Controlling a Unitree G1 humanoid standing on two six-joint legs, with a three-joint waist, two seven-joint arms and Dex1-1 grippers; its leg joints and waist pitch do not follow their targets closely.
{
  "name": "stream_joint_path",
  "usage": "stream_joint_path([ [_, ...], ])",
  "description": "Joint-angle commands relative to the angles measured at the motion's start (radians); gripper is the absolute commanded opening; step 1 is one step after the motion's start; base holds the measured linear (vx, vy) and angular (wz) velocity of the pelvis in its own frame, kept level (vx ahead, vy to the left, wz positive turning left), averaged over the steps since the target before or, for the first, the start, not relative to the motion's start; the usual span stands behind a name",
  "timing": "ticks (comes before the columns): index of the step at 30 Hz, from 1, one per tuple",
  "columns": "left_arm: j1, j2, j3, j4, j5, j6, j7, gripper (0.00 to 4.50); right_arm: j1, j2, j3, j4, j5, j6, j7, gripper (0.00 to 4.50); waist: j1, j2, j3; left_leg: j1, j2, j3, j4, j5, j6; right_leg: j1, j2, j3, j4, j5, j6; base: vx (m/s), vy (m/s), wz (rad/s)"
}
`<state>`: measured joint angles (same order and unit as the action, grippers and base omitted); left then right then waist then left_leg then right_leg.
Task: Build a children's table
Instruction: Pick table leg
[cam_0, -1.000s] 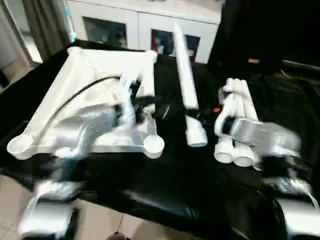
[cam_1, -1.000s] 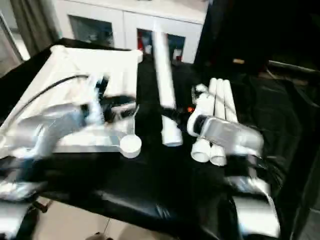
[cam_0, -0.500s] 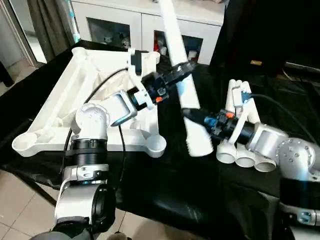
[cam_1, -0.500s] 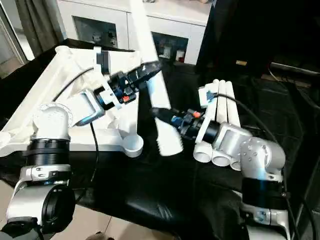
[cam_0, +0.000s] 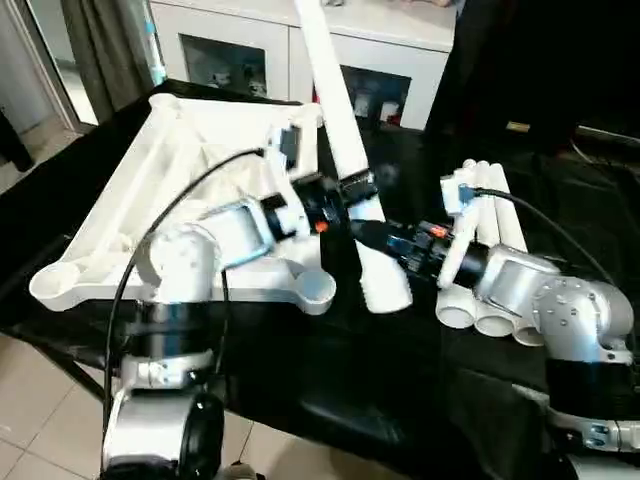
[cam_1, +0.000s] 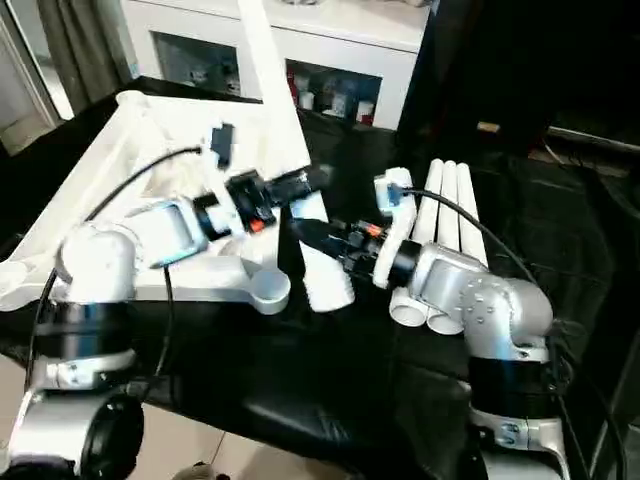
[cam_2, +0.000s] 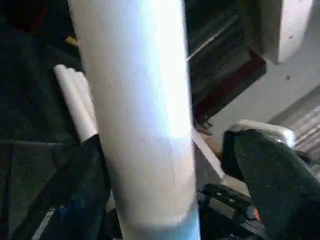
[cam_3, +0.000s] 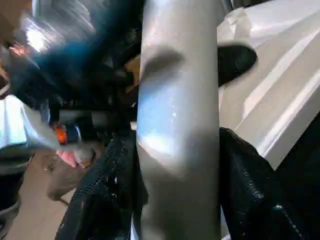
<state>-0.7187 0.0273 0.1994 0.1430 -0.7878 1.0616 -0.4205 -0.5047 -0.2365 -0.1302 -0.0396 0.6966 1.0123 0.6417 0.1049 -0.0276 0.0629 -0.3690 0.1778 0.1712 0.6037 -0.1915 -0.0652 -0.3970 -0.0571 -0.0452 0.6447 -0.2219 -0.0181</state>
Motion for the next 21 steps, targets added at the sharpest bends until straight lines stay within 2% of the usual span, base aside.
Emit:
stream_joint_path([
  [1,-0.009,-0.022,-0.012,-0.004,0.000,0.000,0.028,3.66,-0.017,0.006,0.016,-0.032,-0.019,-0.011,-0.027,1.87,-0.002,0.012,-0.073,0.007,0.038,-0.013,-0.060,-0.062,-0.008,0.069,-0.072,0.049,-0.085,0.001,-0.201,0.000,0.000,0.00],
  [3,-0.013,-0.031,-0.007,0.011,0.004,-0.006,0.047,3.39,-0.020,0.010,0.020,-0.039,-0.025,-0.012,-0.037,1.87,-0.003,0.010,-0.073,0.003,0.035,-0.014,-0.060,-0.051,-0.004,0.071,-0.071,0.049,-0.084,0.009,-0.197,0.000,0.000,0.00],
  [8,-0.037,-0.061,0.045,0.058,0.033,-0.058,0.136,3.20,-0.030,0.023,0.046,-0.059,-0.054,-0.031,-0.082,1.87,-0.005,0.012,-0.075,0.003,0.036,-0.015,-0.058,-0.041,0.003,0.072,-0.071,0.048,-0.083,0.032,-0.197,0.000,0.000,0.00],
  [10,-0.034,-0.059,0.045,0.054,0.038,-0.064,0.142,2.95,-0.031,0.022,0.054,-0.058,-0.060,-0.039,-0.085,1.87,-0.007,0.004,-0.075,0.003,0.037,-0.015,-0.060,-0.037,0.006,0.073,-0.071,0.047,-0.081,0.040,-0.197,0.000,0.000,0.00],
  [11,-0.034,-0.059,0.045,0.054,0.038,-0.064,0.142,2.91,-0.031,0.022,0.054,-0.058,-0.060,-0.039,-0.085,1.87,-0.009,0.008,-0.074,0.003,0.037,-0.015,-0.060,-0.038,0.008,0.071,-0.072,0.048,-0.080,0.037,-0.198,0.000,0.000,0.00],
  [13,-0.026,-0.057,0.044,0.042,0.044,-0.073,0.168,2.85,-0.032,0.023,0.063,-0.057,-0.068,-0.043,-0.088,1.87,-0.010,0.005,-0.074,0.003,0.036,-0.014,-0.059,-0.037,0.013,0.072,-0.072,0.048,-0.081,0.039,-0.200,0.000,0.000,0.00],
  [14,-0.026,-0.057,0.044,0.041,0.044,-0.073,0.169,2.57,-0.033,0.023,0.063,-0.057,-0.068,-0.043,-0.088,1.87,-0.010,0.002,-0.074,0.003,0.037,-0.014,-0.059,-0.036,0.014,0.072,-0.072,0.048,-0.080,0.040,-0.201,0.000,0.000,0.00],
  [15,-0.025,-0.058,0.045,0.040,0.048,-0.076,0.176,2.50,-0.033,0.023,0.066,-0.057,-0.070,-0.045,-0.089,1.87,-0.011,0.005,-0.073,0.002,0.037,-0.014,-0.059,-0.032,0.019,0.070,-0.072,0.049,-0.081,0.040,-0.201,0.000,0.000,0.00],
  [19,-0.017,-0.039,0.021,0.034,0.088,-0.112,0.173,2.39,-0.034,0.021,0.075,-0.053,-0.076,-0.052,-0.087,1.87,-0.010,0.004,-0.073,0.003,0.038,-0.013,-0.060,-0.033,0.019,0.070,-0.073,0.049,-0.082,0.027,-0.198,0.000,0.000,0.00],
  [20,-0.015,-0.031,0.012,0.031,0.098,-0.119,0.166,2.12,-0.034,0.020,0.078,-0.053,-0.077,-0.054,-0.087,1.87,-0.010,0.005,-0.073,0.004,0.039,-0.014,-0.060,-0.033,0.019,0.069,-0.073,0.049,-0.081,0.026,-0.197,0.000,0.000,0.00],
  [21,-0.015,-0.019,0.000,0.028,0.112,-0.128,0.158,2.12,-0.034,0.018,0.081,-0.053,-0.077,-0.056,-0.085,1.87,-0.010,0.006,-0.073,0.004,0.039,-0.013,-0.060,-0.030,0.018,0.069,-0.074,0.049,-0.080,0.030,-0.193,0.000,0.000,0.00],
])
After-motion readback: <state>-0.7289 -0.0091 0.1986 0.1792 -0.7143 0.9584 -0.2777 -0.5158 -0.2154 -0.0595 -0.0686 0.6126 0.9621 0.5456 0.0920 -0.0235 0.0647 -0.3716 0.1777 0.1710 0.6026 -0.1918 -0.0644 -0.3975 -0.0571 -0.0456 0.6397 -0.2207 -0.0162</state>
